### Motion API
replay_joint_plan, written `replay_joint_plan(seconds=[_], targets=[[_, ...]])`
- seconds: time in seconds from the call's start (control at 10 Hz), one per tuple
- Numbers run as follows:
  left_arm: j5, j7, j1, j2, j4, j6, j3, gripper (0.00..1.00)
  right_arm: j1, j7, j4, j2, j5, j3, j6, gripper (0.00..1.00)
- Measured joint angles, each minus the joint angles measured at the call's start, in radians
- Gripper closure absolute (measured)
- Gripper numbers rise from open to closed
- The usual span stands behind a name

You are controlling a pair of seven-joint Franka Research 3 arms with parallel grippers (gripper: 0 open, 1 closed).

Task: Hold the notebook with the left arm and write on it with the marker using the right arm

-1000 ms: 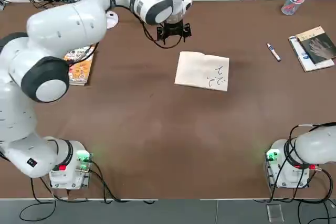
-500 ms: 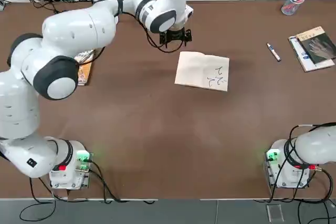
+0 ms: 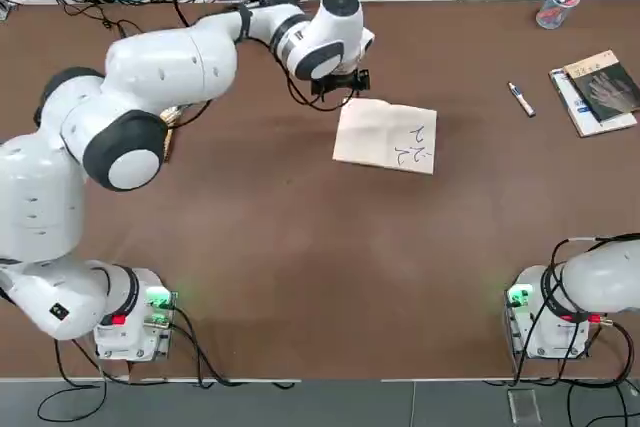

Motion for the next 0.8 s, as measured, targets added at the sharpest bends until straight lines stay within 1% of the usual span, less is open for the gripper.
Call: replay_joint_plan(seconds=[0.5, 0.8], targets=[[0.005, 0.0, -0.003, 0.05, 0.002, 0.06, 0.003, 0.0, 0.002, 0.0, 0.0, 0.0, 0.0, 0.001, 0.008, 0.0], [0.022, -0.003, -0.024, 0.094, 0.014, 0.099, 0.017, 0.0, 0.002, 0.0, -0.002, 0.002, 0.0, 0.001, 0.009, 0.0]])
